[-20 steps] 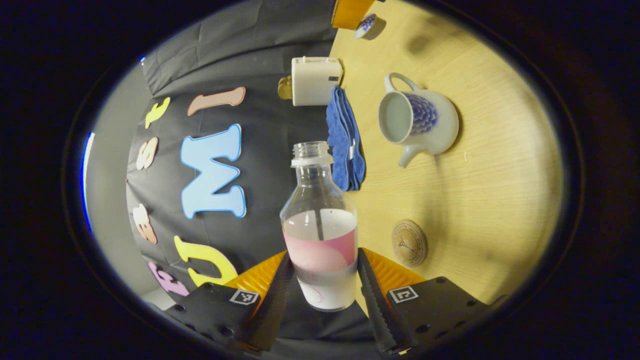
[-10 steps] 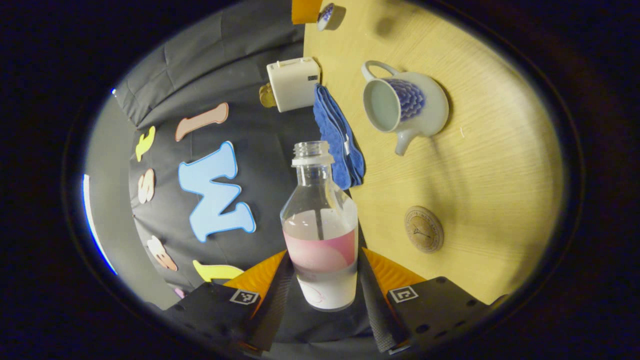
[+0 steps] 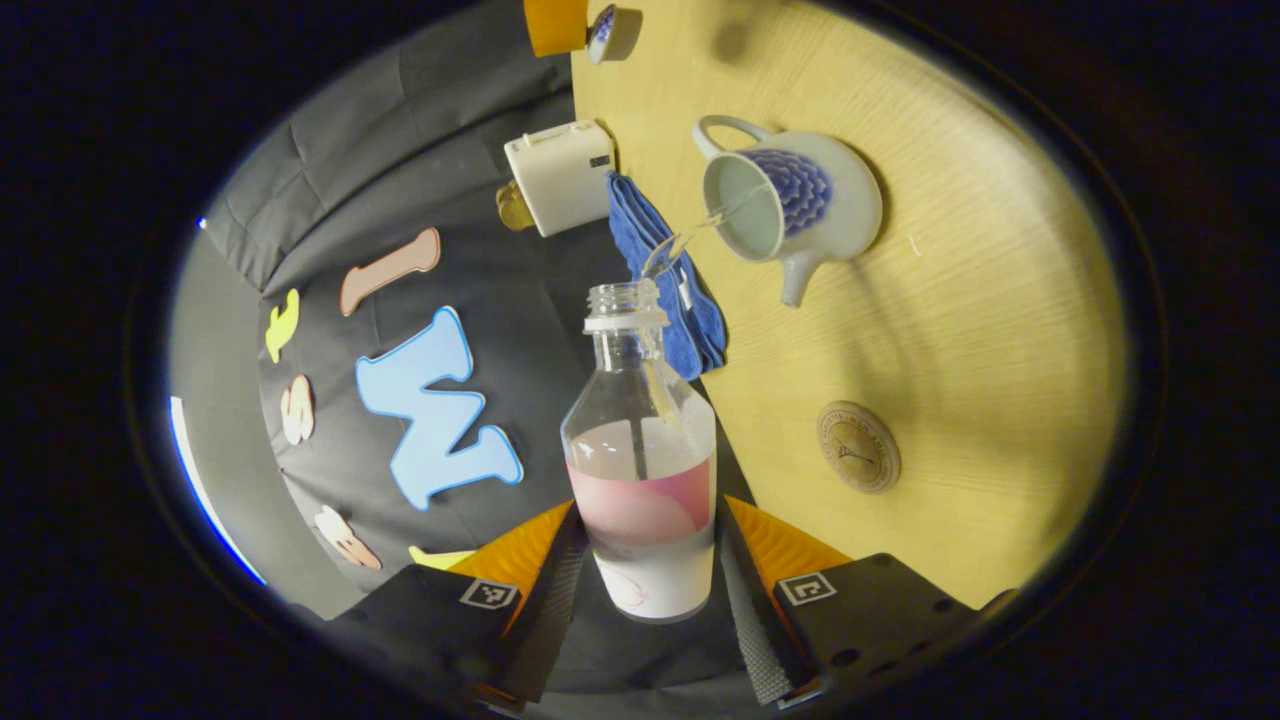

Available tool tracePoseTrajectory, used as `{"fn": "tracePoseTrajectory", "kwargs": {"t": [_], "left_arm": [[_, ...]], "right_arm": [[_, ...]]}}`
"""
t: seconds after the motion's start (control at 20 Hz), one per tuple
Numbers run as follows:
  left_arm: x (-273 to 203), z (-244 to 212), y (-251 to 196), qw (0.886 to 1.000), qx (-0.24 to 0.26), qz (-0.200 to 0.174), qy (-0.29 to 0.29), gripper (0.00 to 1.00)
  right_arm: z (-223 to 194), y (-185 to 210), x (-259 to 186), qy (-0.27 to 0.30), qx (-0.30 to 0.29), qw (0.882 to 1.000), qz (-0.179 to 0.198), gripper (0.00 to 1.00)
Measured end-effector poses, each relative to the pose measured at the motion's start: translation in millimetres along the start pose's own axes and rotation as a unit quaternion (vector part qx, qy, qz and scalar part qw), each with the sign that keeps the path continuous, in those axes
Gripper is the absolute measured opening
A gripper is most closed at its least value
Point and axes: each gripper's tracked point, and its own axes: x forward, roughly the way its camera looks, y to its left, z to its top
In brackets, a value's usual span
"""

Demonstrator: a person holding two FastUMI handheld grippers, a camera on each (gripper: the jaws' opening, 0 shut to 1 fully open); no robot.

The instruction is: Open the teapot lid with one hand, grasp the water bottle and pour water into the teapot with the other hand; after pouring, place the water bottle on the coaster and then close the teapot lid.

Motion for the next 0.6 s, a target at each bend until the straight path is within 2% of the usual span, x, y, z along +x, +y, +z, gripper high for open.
{"fn": "tracePoseTrajectory", "kwargs": {"t": [0.6], "left_arm": [[3.7,-5.4,8.9,1.0,0.022,0.007,0.005,0.84]], "right_arm": [[-2.2,1.0,0.4,0.002,0.005,1.0,0.004,0.09]]}}
